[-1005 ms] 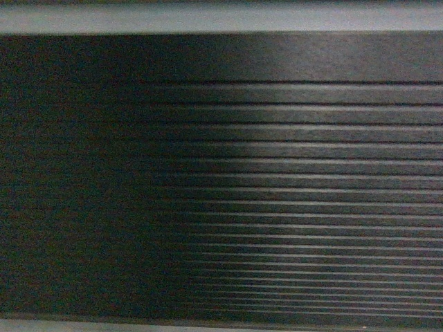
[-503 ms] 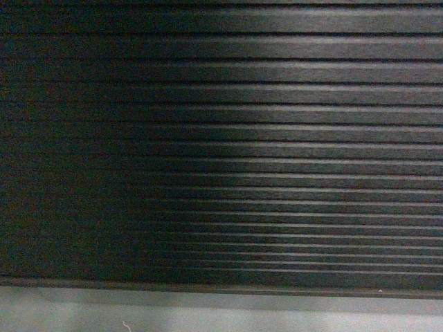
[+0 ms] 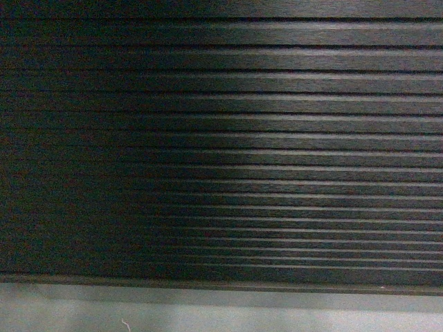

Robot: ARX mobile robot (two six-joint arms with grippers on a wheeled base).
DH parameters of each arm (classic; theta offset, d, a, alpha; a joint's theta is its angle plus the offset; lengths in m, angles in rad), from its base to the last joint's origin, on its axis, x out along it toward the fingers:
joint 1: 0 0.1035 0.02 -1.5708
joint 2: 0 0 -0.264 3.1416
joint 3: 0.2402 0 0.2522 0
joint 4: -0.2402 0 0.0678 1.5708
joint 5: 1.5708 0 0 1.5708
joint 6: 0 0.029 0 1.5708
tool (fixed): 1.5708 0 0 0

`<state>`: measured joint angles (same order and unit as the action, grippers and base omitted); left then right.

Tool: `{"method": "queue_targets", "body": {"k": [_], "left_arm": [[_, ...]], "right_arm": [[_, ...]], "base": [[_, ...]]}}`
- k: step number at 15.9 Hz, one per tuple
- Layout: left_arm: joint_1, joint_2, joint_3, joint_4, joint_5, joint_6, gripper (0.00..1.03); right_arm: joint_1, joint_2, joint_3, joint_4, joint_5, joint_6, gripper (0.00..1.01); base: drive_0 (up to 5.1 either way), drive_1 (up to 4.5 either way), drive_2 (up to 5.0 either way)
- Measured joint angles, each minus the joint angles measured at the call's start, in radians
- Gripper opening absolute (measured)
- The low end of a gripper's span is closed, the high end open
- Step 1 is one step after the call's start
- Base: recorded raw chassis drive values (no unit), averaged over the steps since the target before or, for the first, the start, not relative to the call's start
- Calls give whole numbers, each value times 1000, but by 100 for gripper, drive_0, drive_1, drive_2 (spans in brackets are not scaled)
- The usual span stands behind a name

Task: Place dark red mango on scale at checkout

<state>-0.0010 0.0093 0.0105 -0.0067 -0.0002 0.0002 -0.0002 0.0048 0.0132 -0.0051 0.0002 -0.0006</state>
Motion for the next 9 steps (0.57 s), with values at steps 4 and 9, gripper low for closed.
{"method": "queue_targets", "body": {"k": [4,9], "left_arm": [[0,0,0,0,0,0,98],[0,0,0,0,0,0,98]], "right_arm": [[0,0,0,0,0,0,98],[0,0,0,0,0,0,98]], "base": [[0,0,0],[0,0,0]]}}
